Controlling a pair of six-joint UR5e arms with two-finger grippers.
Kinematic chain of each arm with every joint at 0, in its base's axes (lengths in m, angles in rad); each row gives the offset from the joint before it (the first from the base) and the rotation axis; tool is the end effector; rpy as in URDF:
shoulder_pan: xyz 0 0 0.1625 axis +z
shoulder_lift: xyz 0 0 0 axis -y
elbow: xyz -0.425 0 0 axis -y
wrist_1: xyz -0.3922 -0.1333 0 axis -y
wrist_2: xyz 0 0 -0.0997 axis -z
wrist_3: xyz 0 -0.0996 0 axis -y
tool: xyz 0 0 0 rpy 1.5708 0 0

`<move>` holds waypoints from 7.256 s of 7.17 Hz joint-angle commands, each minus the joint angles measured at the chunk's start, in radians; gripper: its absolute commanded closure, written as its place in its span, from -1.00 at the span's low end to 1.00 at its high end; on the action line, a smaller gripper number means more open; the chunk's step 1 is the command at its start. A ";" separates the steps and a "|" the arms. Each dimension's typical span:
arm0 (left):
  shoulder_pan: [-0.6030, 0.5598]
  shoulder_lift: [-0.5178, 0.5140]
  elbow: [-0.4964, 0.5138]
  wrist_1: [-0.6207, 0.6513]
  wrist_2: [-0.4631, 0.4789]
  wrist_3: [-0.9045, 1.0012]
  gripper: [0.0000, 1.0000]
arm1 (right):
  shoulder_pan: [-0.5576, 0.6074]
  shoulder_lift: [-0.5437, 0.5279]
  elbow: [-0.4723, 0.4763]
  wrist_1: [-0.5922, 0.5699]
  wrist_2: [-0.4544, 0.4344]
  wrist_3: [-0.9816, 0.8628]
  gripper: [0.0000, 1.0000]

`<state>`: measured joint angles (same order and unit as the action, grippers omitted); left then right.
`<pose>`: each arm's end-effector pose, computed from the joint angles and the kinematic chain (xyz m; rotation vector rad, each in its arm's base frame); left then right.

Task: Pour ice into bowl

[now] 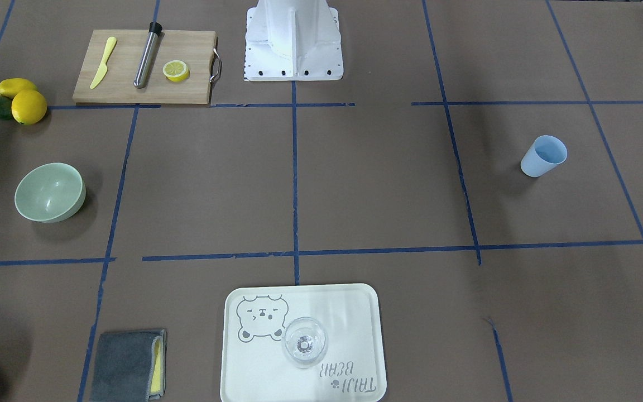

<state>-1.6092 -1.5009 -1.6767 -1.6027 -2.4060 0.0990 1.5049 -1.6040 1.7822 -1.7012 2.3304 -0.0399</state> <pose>-0.0773 -0.4636 0.6323 0.1211 0.8288 0.0854 0.0333 -0.4781 0.5851 0.0356 -0.7604 -0.1188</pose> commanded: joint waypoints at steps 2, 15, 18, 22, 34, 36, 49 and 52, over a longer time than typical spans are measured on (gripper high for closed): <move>0.002 0.001 -0.043 -0.003 -0.001 -0.001 -1.00 | 0.000 0.001 -0.001 0.000 0.004 0.003 -1.00; 0.025 0.044 -0.080 -0.107 -0.074 -0.001 -1.00 | -0.174 -0.004 -0.006 0.142 0.057 0.114 -1.00; 0.025 0.071 -0.080 -0.189 -0.074 -0.011 -1.00 | -0.355 0.010 -0.162 0.555 -0.012 0.525 -1.00; 0.025 0.073 -0.084 -0.189 -0.093 -0.013 -1.00 | -0.489 -0.011 -0.204 0.799 -0.091 0.782 -0.99; 0.217 0.091 -0.090 -0.611 -0.068 -0.527 -1.00 | -0.765 0.338 -0.075 0.782 -0.202 1.480 1.00; 0.305 0.129 -0.162 -0.712 0.059 -0.722 -1.00 | -0.880 0.479 -0.084 0.621 -0.311 1.554 1.00; 0.520 0.318 -0.311 -0.938 0.358 -0.880 -1.00 | -1.101 0.742 -0.231 0.443 -0.562 1.738 1.00; 0.581 0.340 -0.336 -0.939 0.444 -0.904 -1.00 | -1.106 0.776 -0.260 0.440 -0.565 1.755 -0.99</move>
<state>-1.0521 -1.1679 -2.0050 -2.5406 -1.9934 -0.7940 0.4001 -0.8396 1.5286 -1.2595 1.7686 1.7037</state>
